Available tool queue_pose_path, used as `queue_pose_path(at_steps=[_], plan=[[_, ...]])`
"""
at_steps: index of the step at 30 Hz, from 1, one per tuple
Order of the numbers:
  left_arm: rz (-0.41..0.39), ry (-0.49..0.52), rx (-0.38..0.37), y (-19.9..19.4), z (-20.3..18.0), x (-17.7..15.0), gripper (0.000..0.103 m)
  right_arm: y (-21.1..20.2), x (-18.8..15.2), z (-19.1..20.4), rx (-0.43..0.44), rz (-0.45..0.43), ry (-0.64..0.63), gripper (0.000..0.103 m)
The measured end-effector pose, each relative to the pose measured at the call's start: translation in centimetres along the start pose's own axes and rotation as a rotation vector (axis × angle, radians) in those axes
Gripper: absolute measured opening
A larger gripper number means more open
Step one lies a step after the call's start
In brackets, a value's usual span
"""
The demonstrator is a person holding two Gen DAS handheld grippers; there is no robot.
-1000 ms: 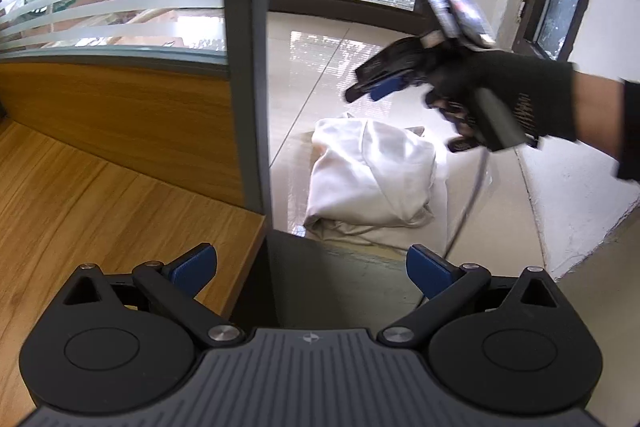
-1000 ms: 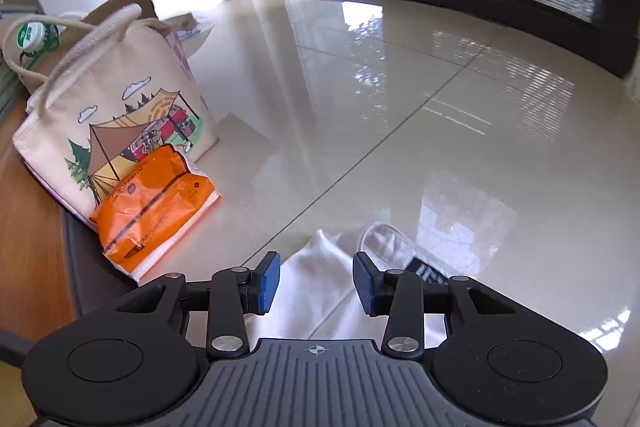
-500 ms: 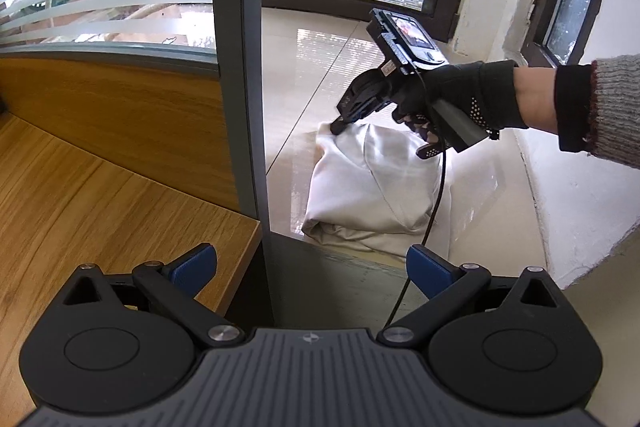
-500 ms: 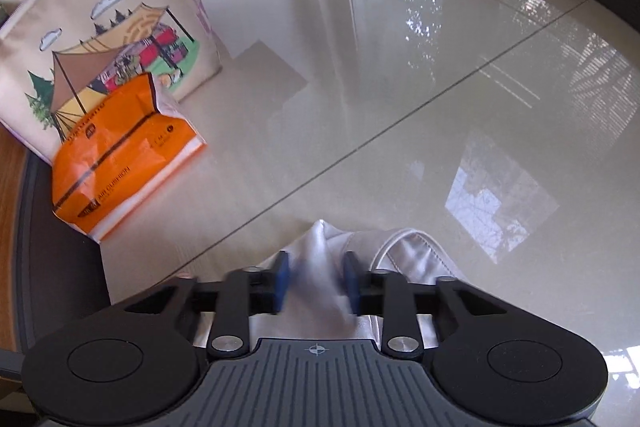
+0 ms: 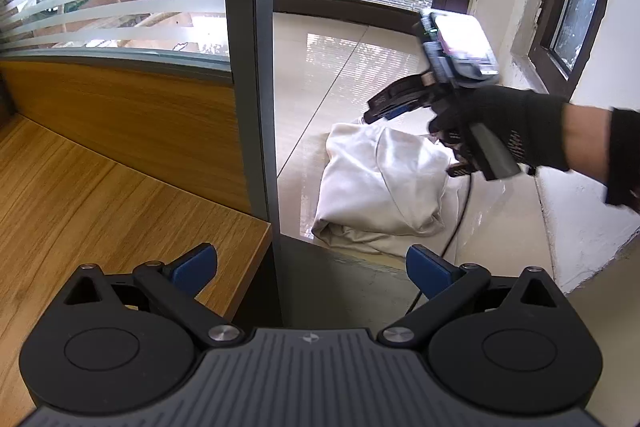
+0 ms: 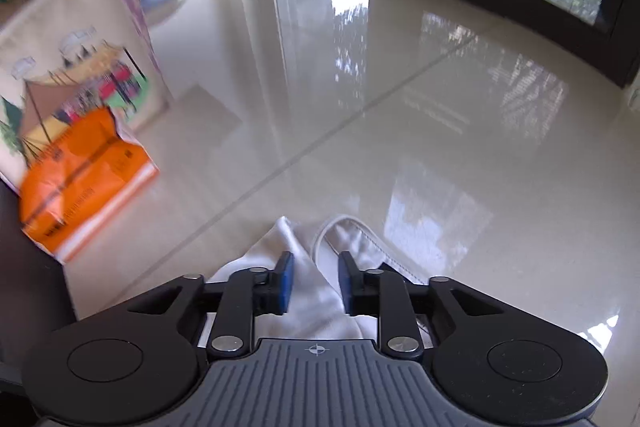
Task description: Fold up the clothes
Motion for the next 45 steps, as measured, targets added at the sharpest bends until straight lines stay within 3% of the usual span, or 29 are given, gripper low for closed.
queue_pose_path(at_steps=[4, 10, 17, 20, 22, 25, 35, 40, 42, 45], plan=[[-0.005, 0.006, -0.002, -0.5, -0.1, -0.3, 0.102, -3.1, -2.5, 1.2, 0.006, -0.05, 0.004, 0.032], [-0.008, 0.03, -0.008, -1.0, -0.4, -0.7, 0.102, -0.8, -7.2, 1.2, -0.001, 0.039, 0.036, 0.032], [-0.028, 0.069, -0.015, -2.7, -0.6, -0.5, 0.102, -5.0, -7.4, 1.1, 0.013, -0.011, 0.131, 0.035], [-0.038, 0.091, -0.023, -3.6, -0.5, -0.2, 0.102, -7.6, -8.2, 1.7, 0.023, -0.014, 0.169, 0.047], [-0.047, 0.102, -0.026, -4.3, -0.3, 0.1, 0.102, -9.4, -9.0, 2.1, 0.044, -0.006, 0.203, 0.048], [-0.057, 0.122, -0.04, -5.4, -0.1, 0.4, 0.102, -12.0, -10.4, 3.0, 0.039, -0.009, 0.244, 0.057], [-0.073, 0.205, -0.081, -9.0, 1.7, -1.2, 0.102, -20.2, -15.2, 7.0, -0.038, -0.073, 0.347, 0.069], [-0.07, 0.222, -0.096, -10.2, 3.4, -2.3, 0.102, -23.3, -17.9, 9.8, -0.082, -0.102, 0.41, 0.075], [-0.073, 0.23, -0.091, -10.5, 4.0, -2.6, 0.102, -24.3, -19.0, 11.1, -0.105, -0.108, 0.429, 0.084], [-0.068, 0.238, -0.101, -11.0, 4.6, -3.1, 0.102, -25.4, -20.4, 12.7, -0.116, -0.114, 0.453, 0.084]])
Point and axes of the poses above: each gripper's, at about its wrist camera, not at the fingertips, and y roughly the way its jaws point, z to its left, x to its top, the point moved 6 cm from there along y, roughly the way its jaws point, and after that the axes turned 12 degrees about z, right-handed, at the moved point
